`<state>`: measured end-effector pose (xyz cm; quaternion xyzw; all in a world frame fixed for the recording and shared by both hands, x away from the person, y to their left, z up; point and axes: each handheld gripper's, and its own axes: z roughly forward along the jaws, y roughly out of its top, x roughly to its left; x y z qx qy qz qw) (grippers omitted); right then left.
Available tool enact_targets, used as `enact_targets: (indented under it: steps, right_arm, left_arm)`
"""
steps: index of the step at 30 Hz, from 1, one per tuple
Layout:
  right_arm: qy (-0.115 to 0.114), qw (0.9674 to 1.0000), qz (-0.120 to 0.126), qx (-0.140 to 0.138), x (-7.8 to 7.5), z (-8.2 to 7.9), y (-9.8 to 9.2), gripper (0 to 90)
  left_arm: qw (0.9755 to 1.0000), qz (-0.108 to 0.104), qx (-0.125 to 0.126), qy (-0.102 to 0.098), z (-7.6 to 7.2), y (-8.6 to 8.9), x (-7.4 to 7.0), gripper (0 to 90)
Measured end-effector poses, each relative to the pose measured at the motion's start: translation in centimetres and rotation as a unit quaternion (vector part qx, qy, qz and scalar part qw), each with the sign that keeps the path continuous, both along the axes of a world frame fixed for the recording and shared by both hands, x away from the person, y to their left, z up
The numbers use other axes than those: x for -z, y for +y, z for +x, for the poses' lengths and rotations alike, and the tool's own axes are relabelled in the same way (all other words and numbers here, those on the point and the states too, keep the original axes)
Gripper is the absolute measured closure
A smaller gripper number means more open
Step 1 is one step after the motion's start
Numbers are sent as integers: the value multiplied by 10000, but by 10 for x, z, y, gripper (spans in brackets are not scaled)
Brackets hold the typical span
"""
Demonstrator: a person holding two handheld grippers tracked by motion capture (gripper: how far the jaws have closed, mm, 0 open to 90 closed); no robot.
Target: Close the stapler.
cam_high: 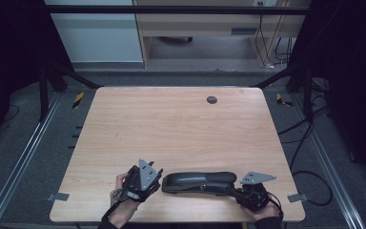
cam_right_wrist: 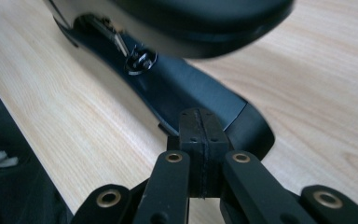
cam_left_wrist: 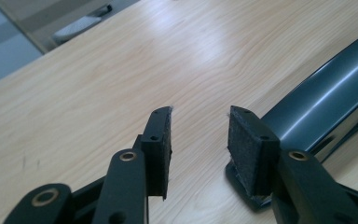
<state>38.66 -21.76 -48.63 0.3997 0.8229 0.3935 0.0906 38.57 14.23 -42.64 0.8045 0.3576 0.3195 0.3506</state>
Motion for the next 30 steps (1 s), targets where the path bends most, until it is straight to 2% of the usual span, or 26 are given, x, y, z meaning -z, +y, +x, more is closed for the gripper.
enact_targets:
  steps: [2, 5, 8, 12, 14, 17, 28, 30]
  right_arm:
    - [53, 10000, -58, -13, 1, -1, 1, 900]
    - [77, 9999, -68, -37, 3, -2, 2, 900]
    - [133, 9998, -106, -68, 4, -3, 3, 900]
    - [219, 9995, -204, -75, 6, -3, 5, 900]
    - [177, 9995, -225, -93, 6, -3, 5, 900]
    - [164, 9996, -231, -96, 6, -3, 5, 900]
    - [89, 9995, -295, -67, 6, -1, 5, 900]
    - [65, 9998, -175, -77, 5, 0, 4, 900]
  left_arm:
    - [9999, -20, -123, 18, 0, 11, 4, 587]
    - [9995, -164, -279, 43, -1, 27, 7, 593]
    - [9991, -179, -375, 37, -1, 38, 12, 599]
    - [9975, -333, -615, 37, 1, 54, 18, 622]
    - [9965, -390, -734, 37, 3, 60, 20, 626]
    - [9956, -459, -810, 60, 6, 64, 21, 629]
    - [9956, -440, -824, 68, 8, 65, 22, 608]
    - [9957, -430, -818, 75, 9, 67, 23, 593]
